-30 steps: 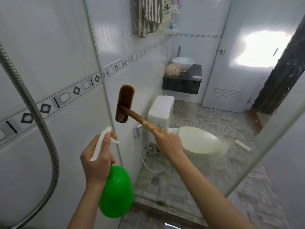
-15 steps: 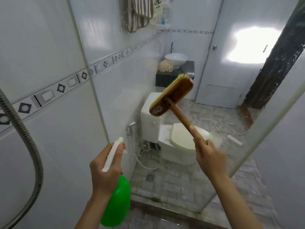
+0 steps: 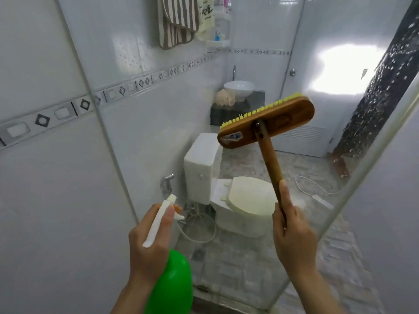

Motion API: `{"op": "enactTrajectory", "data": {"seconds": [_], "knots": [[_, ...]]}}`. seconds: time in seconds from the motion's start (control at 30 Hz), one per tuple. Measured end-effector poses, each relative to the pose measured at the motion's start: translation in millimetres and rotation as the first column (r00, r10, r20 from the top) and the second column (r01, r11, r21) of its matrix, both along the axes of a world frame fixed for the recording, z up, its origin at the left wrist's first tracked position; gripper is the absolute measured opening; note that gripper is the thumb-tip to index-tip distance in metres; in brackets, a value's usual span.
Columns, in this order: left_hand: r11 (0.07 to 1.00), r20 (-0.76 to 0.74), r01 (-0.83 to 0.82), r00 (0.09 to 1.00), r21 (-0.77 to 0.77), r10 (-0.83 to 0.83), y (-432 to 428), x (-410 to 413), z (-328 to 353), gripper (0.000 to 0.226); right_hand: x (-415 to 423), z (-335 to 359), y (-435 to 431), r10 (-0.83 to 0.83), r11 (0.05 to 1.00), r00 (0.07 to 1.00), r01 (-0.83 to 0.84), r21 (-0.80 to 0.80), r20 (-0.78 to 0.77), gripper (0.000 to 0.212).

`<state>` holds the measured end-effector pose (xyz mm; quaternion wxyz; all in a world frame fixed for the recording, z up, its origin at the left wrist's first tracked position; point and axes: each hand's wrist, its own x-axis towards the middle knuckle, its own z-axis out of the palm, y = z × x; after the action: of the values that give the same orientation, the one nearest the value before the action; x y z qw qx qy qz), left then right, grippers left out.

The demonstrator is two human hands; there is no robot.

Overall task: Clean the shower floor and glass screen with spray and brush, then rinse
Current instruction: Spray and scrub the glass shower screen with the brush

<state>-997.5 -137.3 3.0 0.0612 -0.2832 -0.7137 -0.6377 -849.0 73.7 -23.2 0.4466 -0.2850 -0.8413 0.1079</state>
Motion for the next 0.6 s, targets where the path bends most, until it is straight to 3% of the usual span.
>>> {"op": "enactTrajectory", "data": {"seconds": [0.13,0.3,0.47,0.6], "knots": [[0.998,0.079,0.031,0.996,0.057,-0.035,27.7,4.1,-38.3,0.048,-1.0,-21.6,6.0,-0.005,1.0,1.0,0.005,0.025,-0.012,0.061],[0.985,0.073,0.054,0.995,0.163,-0.066,56.3,-4.6,-97.9,0.06,-21.6,-57.0,19.5,0.034,0.993,0.994,-0.023,0.115,-0.099,0.06],[0.964,0.048,0.065,0.996,0.256,-0.08,78.0,-23.6,-144.1,0.051,-43.3,-80.0,27.4,0.112,0.972,0.966,-0.057,0.228,-0.235,0.056],[0.962,-0.043,0.062,0.998,0.265,-0.052,90.1,-42.3,-177.4,0.048,-49.6,-99.2,32.8,0.073,0.95,0.968,0.006,0.312,-0.241,0.06]]}}
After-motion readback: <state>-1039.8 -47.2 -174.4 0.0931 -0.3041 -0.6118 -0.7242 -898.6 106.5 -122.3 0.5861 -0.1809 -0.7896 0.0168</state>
